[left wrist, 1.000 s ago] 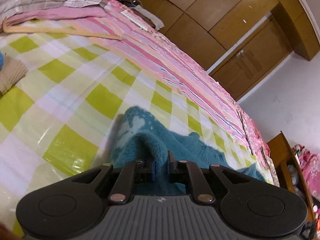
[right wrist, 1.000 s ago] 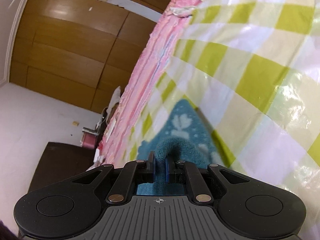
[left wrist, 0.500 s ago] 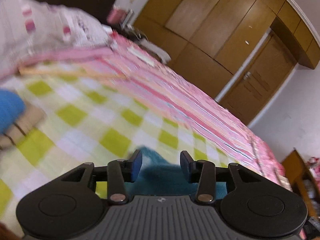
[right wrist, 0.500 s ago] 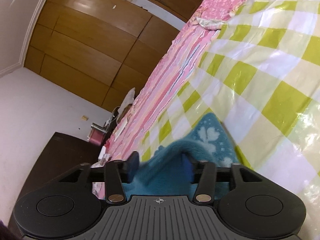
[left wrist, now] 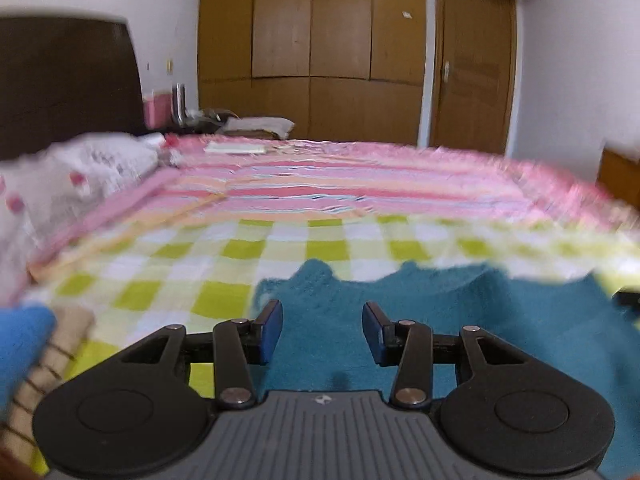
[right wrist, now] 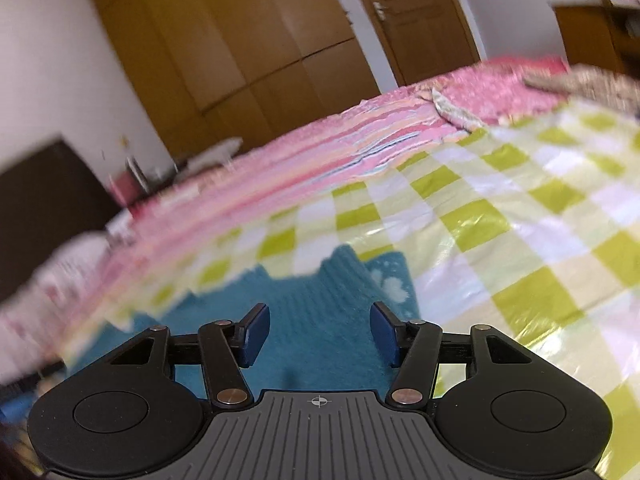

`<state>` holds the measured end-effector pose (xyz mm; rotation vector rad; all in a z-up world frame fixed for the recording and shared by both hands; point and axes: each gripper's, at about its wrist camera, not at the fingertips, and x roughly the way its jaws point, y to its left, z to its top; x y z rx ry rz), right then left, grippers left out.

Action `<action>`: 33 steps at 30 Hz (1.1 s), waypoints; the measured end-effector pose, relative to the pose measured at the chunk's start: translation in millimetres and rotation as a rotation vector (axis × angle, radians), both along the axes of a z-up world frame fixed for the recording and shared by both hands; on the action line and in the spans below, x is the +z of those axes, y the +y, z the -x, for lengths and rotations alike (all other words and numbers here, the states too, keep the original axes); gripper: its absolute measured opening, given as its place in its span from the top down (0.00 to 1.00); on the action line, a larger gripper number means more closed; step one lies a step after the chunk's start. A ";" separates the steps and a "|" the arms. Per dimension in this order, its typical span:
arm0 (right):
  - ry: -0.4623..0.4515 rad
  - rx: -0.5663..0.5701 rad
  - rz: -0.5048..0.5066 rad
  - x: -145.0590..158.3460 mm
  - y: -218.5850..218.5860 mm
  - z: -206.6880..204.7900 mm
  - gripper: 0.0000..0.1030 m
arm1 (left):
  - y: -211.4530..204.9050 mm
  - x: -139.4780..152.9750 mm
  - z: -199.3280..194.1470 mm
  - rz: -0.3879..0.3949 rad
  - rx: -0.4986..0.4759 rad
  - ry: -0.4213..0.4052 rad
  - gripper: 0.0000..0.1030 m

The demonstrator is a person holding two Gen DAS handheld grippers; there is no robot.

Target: Fold small clothes

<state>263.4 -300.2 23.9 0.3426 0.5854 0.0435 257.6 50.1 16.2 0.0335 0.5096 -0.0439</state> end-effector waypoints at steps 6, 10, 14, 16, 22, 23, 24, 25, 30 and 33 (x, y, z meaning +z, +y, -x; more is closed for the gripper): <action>0.017 0.020 0.161 -9.3 15.1 -7.5 0.52 | 6.5 -23.8 -23.7 -0.138 0.090 0.059 0.52; 0.006 0.017 0.161 -10.1 14.8 -6.4 0.52 | 19.2 -22.5 -25.1 -0.076 0.076 0.069 0.53; -0.006 0.011 0.175 -8.4 15.8 -4.7 0.52 | 16.9 -18.3 -36.4 -0.083 0.038 0.080 0.53; -0.017 0.007 0.189 -6.4 17.2 -2.3 0.52 | 15.7 -16.4 -43.6 -0.082 0.014 0.096 0.52; -0.028 0.017 0.244 -1.9 17.2 -1.1 0.50 | 9.2 -20.3 -63.6 -0.108 -0.072 0.229 0.46; -0.016 0.013 0.242 -3.2 15.5 -2.4 0.50 | 10.5 -19.1 -64.3 -0.094 -0.067 0.239 0.51; -0.004 0.012 0.241 -4.5 14.1 -3.8 0.50 | 12.6 -17.4 -64.5 -0.077 -0.060 0.247 0.57; 0.011 0.016 0.237 -6.4 12.7 -5.3 0.50 | 15.8 -15.0 -63.2 -0.064 -0.044 0.246 0.72; 0.049 0.029 0.224 -10.2 9.2 -7.9 0.71 | 31.1 -7.9 -45.4 -0.028 0.005 0.202 0.81; 0.047 0.018 0.184 -5.9 4.1 -7.4 0.85 | 44.0 -6.5 -27.0 0.020 0.077 0.159 0.83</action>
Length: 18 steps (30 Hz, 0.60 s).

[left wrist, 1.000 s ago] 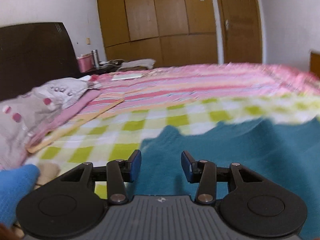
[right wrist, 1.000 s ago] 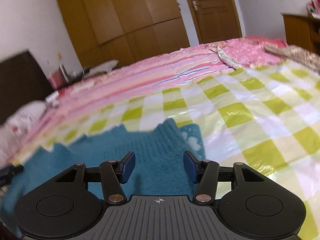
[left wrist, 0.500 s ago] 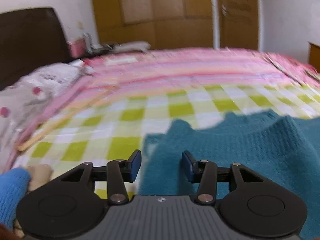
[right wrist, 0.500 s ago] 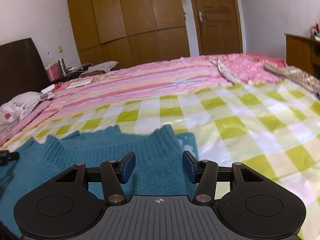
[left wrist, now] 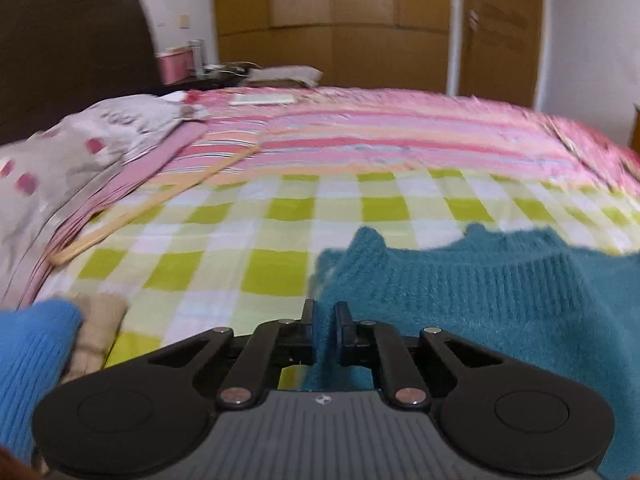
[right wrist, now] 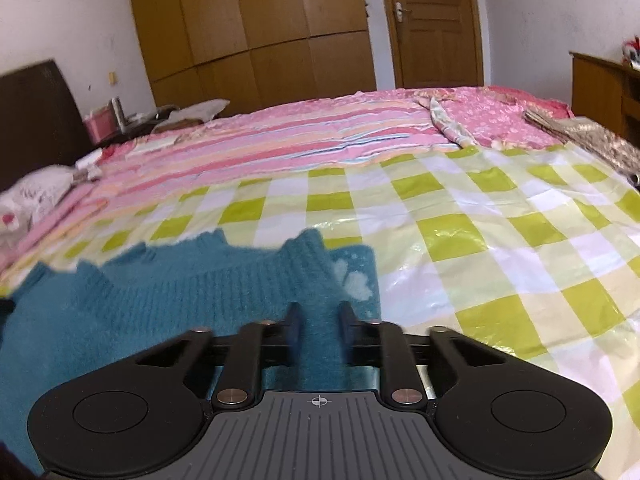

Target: Fold small clothes

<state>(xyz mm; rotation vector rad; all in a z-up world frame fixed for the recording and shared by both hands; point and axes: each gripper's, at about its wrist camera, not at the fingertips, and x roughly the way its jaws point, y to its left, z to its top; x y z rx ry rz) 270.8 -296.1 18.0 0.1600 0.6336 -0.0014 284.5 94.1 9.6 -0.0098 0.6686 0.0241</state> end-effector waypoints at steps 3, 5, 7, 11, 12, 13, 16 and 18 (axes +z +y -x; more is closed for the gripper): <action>-0.025 -0.011 -0.014 1.3 -1.5 -0.7 0.87 | 9.0 -10.6 -3.3 -0.031 0.106 0.004 0.91; 0.010 -0.029 0.025 -9.3 -0.1 -11.5 0.88 | 19.6 -23.0 -15.3 -0.012 0.146 0.063 0.91; 0.032 -0.042 0.025 -16.8 -1.0 -16.5 0.88 | 30.0 -27.4 -16.2 0.046 0.170 0.089 0.91; 0.022 -0.041 0.049 -11.9 2.2 -12.8 0.84 | 29.4 -12.5 9.4 0.015 0.145 -0.004 0.91; 0.016 -0.044 0.056 -9.4 2.8 -11.3 0.81 | 28.9 -7.8 15.4 0.016 0.140 -0.020 0.91; 0.008 -0.051 0.062 -5.7 4.0 -8.8 0.81 | 29.2 -2.6 21.9 0.021 0.135 -0.037 0.91; -0.053 -0.063 0.098 13.1 14.3 6.1 0.81 | 25.7 10.8 43.9 0.039 0.104 -0.075 0.91; -0.097 -0.027 0.104 26.0 26.0 16.4 0.81 | 23.7 14.5 54.6 0.076 0.069 -0.084 0.90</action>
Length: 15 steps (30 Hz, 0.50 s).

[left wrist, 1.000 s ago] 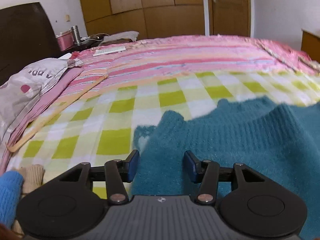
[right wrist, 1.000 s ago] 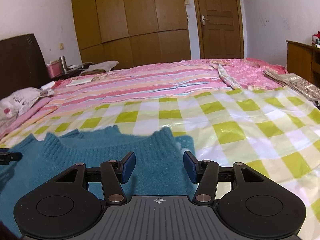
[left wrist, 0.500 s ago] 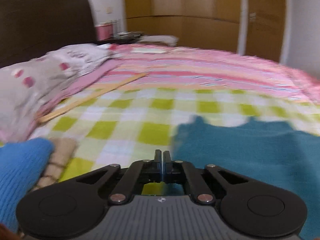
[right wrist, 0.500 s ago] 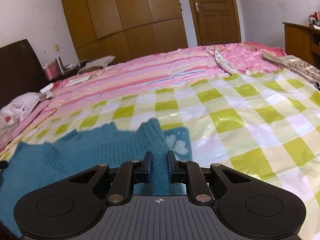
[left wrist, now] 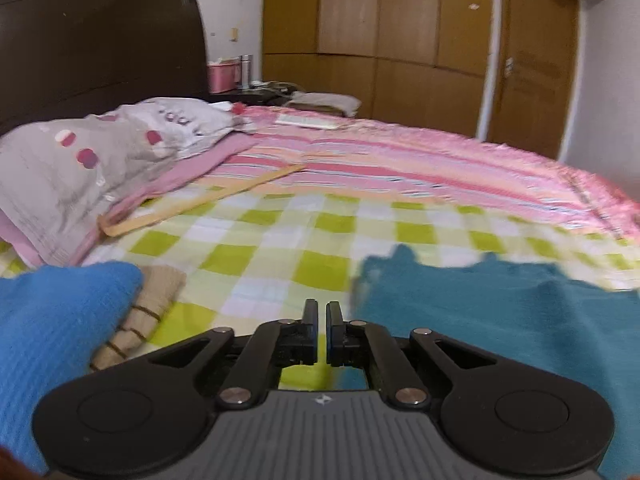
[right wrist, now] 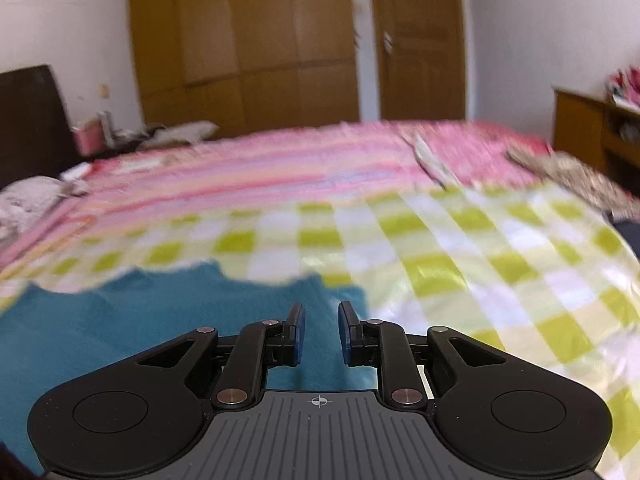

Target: Fold small clothes

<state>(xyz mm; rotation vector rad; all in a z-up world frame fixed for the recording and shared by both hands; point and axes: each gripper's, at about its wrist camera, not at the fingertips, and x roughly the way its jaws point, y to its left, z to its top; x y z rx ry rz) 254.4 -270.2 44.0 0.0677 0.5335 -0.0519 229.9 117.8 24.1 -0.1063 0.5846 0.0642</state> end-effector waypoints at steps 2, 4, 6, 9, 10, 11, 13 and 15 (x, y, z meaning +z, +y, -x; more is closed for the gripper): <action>-0.008 0.071 -0.017 7.8 16.4 8.1 0.81 | -5.7 -1.2 9.2 0.037 -0.037 0.006 0.89; 0.015 0.141 -0.047 8.5 33.6 10.9 0.81 | -14.0 -7.3 13.8 0.042 -0.070 0.023 0.88; 0.037 0.210 -0.066 5.9 55.2 12.7 0.81 | -20.0 -16.0 15.7 0.014 -0.073 0.039 0.88; 0.051 0.296 -0.077 1.9 86.5 15.4 0.81 | -18.3 -30.6 17.2 0.005 -0.061 0.082 0.84; 0.062 0.325 -0.090 -1.3 96.3 14.8 0.81 | -15.9 -34.4 17.9 0.002 -0.052 0.093 0.83; 0.092 0.347 -0.093 -6.6 106.9 11.2 0.81 | -13.4 -36.5 19.7 -0.009 -0.042 0.100 0.78; 0.164 0.369 -0.029 -22.6 126.2 2.5 0.82 | -8.1 -39.1 23.4 -0.020 -0.025 0.120 0.71; 0.214 0.349 0.023 -41.1 137.6 -7.3 0.81 | -1.4 -40.6 27.5 0.007 -0.013 0.138 0.70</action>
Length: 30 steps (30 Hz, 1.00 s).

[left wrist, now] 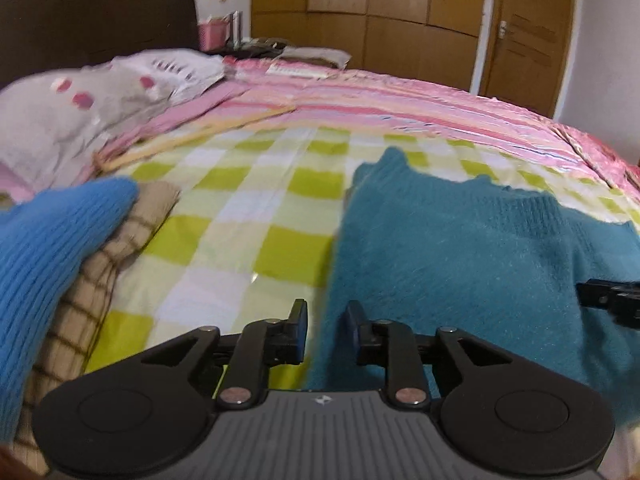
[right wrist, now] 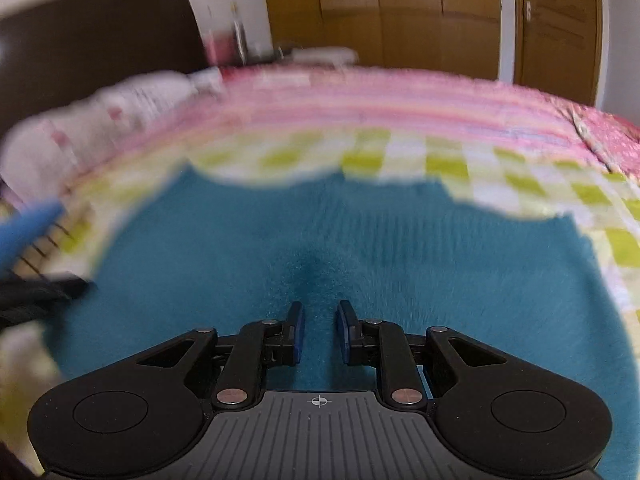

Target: Fold small clothes

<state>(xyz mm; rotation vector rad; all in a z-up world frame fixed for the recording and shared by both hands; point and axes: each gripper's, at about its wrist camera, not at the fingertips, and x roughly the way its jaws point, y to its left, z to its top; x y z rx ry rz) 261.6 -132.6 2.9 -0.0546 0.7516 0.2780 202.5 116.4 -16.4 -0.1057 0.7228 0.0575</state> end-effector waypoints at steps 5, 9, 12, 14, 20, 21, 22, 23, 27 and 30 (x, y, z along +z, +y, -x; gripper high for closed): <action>-0.007 -0.029 -0.037 12.5 0.6 6.9 0.79 | 3.0 6.5 17.4 0.005 -0.016 -0.010 0.70; -0.051 -0.013 0.018 22.3 7.2 21.4 0.79 | 6.3 14.6 33.7 0.029 -0.014 -0.012 0.71; 0.003 -0.004 0.055 14.2 14.2 21.2 0.79 | 4.8 16.3 44.5 0.045 -0.023 0.009 0.71; 0.024 -0.010 0.094 5.5 18.3 23.1 0.79 | 2.6 15.0 50.5 0.043 -0.035 0.031 0.71; -0.028 -0.011 0.080 22.2 18.0 48.9 0.79 | -5.5 19.6 78.4 0.029 -0.055 0.058 0.71; -0.038 -0.009 0.084 25.5 18.1 52.3 0.79 | -7.5 22.4 82.6 0.023 -0.056 0.053 0.71; -0.048 -0.007 0.087 29.0 17.9 56.2 0.79 | -8.9 25.5 86.3 0.021 -0.059 0.046 0.71; -0.058 -0.005 0.086 33.2 17.5 61.0 0.79 | -10.2 28.4 89.1 0.024 -0.062 0.039 0.71; -0.088 -0.008 0.075 44.3 14.0 73.9 0.79 | -13.1 35.0 89.3 0.046 -0.074 0.019 0.71; -0.093 -0.012 0.082 44.7 13.2 75.4 0.79 | -14.1 35.3 85.6 0.053 -0.083 0.013 0.71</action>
